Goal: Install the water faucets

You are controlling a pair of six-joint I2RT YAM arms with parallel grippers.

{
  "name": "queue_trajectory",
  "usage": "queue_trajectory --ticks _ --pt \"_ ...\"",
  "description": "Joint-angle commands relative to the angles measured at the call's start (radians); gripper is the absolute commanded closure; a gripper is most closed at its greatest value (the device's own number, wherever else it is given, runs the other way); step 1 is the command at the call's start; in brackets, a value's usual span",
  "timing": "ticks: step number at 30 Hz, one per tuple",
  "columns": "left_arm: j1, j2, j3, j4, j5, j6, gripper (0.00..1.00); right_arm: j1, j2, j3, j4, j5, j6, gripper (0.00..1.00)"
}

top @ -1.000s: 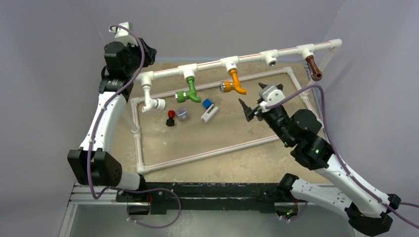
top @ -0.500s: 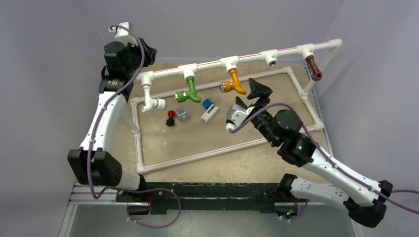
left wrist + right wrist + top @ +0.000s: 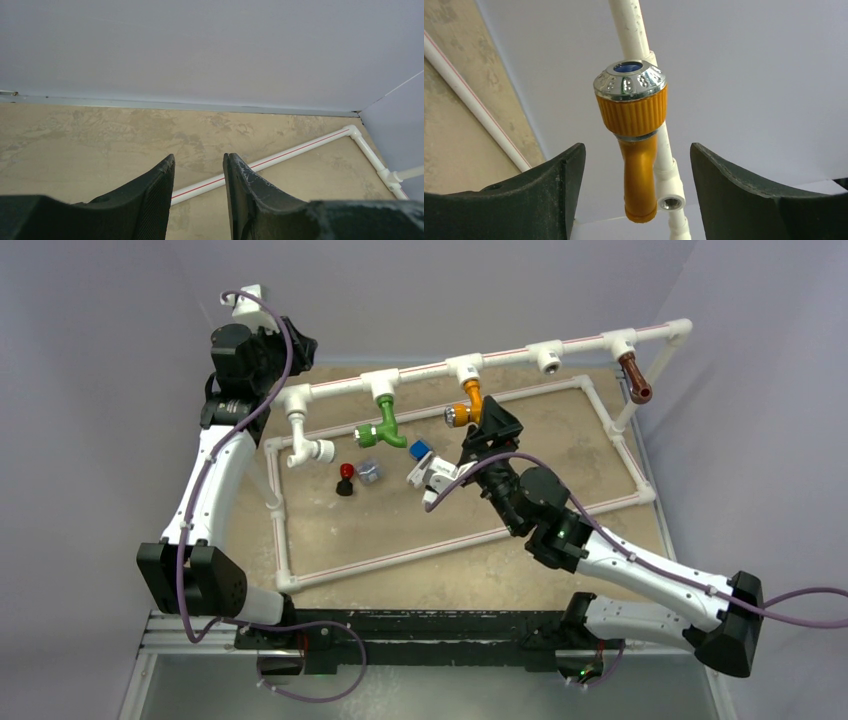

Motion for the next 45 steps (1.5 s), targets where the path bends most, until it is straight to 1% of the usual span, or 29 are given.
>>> queue_trajectory --ticks 1,3,7,12,13,15,16,17,20,21,22,25,28,30,32,33,34,35,39,42,45 --pt "0.016 0.081 -0.078 -0.170 0.031 -0.010 0.60 0.006 0.010 -0.004 0.159 0.059 -0.077 0.24" --pt "0.016 0.081 -0.078 -0.170 0.030 -0.010 0.60 0.009 0.023 -0.014 0.201 0.081 -0.088 0.26" --pt "0.016 0.081 -0.077 -0.172 0.030 -0.010 0.60 0.016 0.057 -0.022 0.237 0.105 -0.084 0.33" --pt "0.016 0.081 -0.077 -0.170 0.030 -0.010 0.60 0.024 0.089 -0.030 0.297 0.124 -0.083 0.38" --pt "0.016 0.081 -0.077 -0.169 0.030 -0.010 0.60 0.024 0.093 -0.029 0.302 0.124 -0.080 0.42" --pt "0.016 0.081 -0.077 -0.170 0.030 -0.010 0.60 0.027 0.103 -0.029 0.307 0.133 -0.075 0.51" --pt "0.016 0.081 -0.077 -0.171 0.030 -0.010 0.60 0.028 0.110 -0.028 0.312 0.140 -0.069 0.59" --pt "0.016 0.081 -0.077 -0.170 0.031 -0.010 0.60 0.032 0.113 -0.028 0.317 0.147 -0.059 0.66" --pt "0.018 0.081 -0.077 -0.171 0.033 -0.011 0.60 0.044 0.133 -0.031 0.344 0.180 0.000 0.94" --pt "0.018 0.081 -0.077 -0.169 0.033 -0.011 0.60 0.050 0.137 -0.032 0.349 0.194 0.031 1.00" --pt "0.018 0.082 -0.077 -0.171 0.033 -0.011 0.60 0.057 0.149 -0.036 0.362 0.210 0.063 1.00" --pt "0.018 0.081 -0.077 -0.172 0.034 -0.011 0.60 0.081 0.171 -0.051 0.408 0.251 0.213 1.00" --pt "0.018 0.083 -0.077 -0.170 0.035 -0.011 0.60 0.103 0.198 -0.059 0.474 0.300 0.401 1.00" --pt "0.017 0.082 -0.077 -0.170 0.036 -0.011 0.60 0.108 0.203 -0.047 0.484 0.310 0.575 1.00" --pt "0.019 0.083 -0.077 -0.170 0.037 -0.011 0.60 0.109 0.195 -0.032 0.458 0.291 0.784 1.00" --pt "0.019 0.082 -0.077 -0.169 0.038 -0.011 0.60 0.109 0.186 -0.021 0.438 0.271 0.923 1.00" --pt "0.019 0.082 -0.077 -0.170 0.038 -0.011 0.60 0.109 0.183 -0.017 0.432 0.262 0.987 1.00" --pt "0.020 0.083 -0.077 -0.170 0.038 -0.011 0.60 0.109 0.177 -0.010 0.428 0.253 1.098 1.00" --pt "0.020 0.082 -0.075 -0.172 0.039 -0.011 0.60 0.109 0.154 0.015 0.388 0.196 1.450 1.00" --pt "0.020 0.080 -0.075 -0.172 0.042 -0.012 0.60 0.108 0.119 -0.009 0.425 0.179 1.680 1.00" --pt "0.019 0.078 -0.075 -0.172 0.046 -0.014 0.60 0.107 0.090 -0.029 0.449 0.194 1.845 1.00"
